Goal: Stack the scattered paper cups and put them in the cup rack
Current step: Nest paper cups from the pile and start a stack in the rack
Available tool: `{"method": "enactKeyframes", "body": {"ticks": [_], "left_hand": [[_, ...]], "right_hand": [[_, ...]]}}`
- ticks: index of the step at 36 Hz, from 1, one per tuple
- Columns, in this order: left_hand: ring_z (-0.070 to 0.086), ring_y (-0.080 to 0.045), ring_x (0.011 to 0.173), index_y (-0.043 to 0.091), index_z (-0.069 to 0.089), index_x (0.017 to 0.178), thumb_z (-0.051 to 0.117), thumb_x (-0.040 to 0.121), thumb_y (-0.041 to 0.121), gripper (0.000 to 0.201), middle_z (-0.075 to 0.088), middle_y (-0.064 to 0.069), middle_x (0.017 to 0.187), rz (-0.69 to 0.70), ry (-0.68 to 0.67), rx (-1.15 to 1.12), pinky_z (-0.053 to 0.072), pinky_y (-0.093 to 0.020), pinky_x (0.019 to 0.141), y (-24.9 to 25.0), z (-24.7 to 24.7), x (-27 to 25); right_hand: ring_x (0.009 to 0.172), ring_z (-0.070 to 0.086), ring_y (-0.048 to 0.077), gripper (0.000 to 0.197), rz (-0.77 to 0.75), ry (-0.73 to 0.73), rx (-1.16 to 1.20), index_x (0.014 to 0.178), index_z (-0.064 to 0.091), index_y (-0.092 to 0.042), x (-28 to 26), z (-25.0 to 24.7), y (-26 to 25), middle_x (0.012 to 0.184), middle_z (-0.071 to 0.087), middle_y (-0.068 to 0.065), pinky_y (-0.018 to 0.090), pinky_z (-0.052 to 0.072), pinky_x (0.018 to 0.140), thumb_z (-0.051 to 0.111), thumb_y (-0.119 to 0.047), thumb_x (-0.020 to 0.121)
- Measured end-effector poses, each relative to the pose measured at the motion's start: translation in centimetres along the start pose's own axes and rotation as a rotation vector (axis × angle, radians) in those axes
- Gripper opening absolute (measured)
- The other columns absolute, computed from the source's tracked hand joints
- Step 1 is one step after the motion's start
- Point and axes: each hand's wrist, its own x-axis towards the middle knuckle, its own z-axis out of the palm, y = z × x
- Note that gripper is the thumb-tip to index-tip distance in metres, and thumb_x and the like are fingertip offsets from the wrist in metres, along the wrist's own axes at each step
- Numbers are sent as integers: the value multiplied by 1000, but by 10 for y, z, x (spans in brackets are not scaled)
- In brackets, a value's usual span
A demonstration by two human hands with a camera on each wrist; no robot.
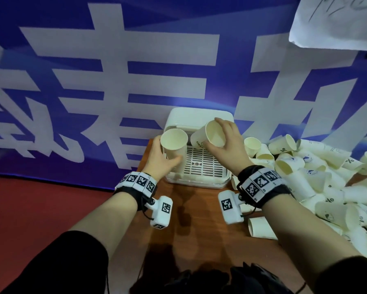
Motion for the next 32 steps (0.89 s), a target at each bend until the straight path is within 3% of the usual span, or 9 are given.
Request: {"method": "enactKeyframes", "body": {"ticks": [3,8,13,18,22,28,32], "left_hand": [[43,-14,123,35,32,128,83,67,28,80,44,1,134,7,35,-1,40,-39,105,0,-4,15],[45,-15,122,48,32,119,78,54,51,80,46,6,131,-12,18,5,43,-46,103,1,-6,34],[42,-16,124,39,33,129,82,69,33,78,46,6,131,-22,21,30,40,-41,104,-5,-1,49],[42,-18,126,34,33,133,83,70,28,81,45,2,135,-74,-3,10,40,-41,103,-14,5,54],[44,-19,125,26,35,135,81,73,20,77,47,-1,135,-105,-18,23,41,-37,98,-18,8,52],[46,-18,122,20,34,138,78,76,13,77,48,-2,133,-126,-50,38,41,-32,93,-20,8,50],[47,-22,124,19,35,136,81,71,11,80,49,-7,132,-148,-77,12,44,-44,103,-24,10,55]], "right_hand": [[121,40,12,66,0,16,26,137,42,-19,8,3,-3,133,43,-2,36,35,106,72,-31,79],[124,38,10,65,3,81,64,136,41,-22,23,8,-4,133,42,-4,32,34,106,70,-31,79],[124,39,12,66,-5,159,111,137,38,-21,37,13,-5,132,40,-2,38,38,106,66,-36,80],[126,38,10,65,27,153,131,137,32,-32,44,21,-8,134,37,-9,47,43,100,65,-41,82],[122,38,6,64,-15,123,165,138,37,-19,43,28,-13,130,40,-6,41,40,103,69,-30,84],[120,37,5,64,-57,-14,159,137,39,-17,41,41,-11,132,41,-3,38,40,104,71,-28,82],[121,36,4,65,-73,-81,137,138,40,-15,41,48,-8,135,41,0,24,32,106,71,-27,82]]}}
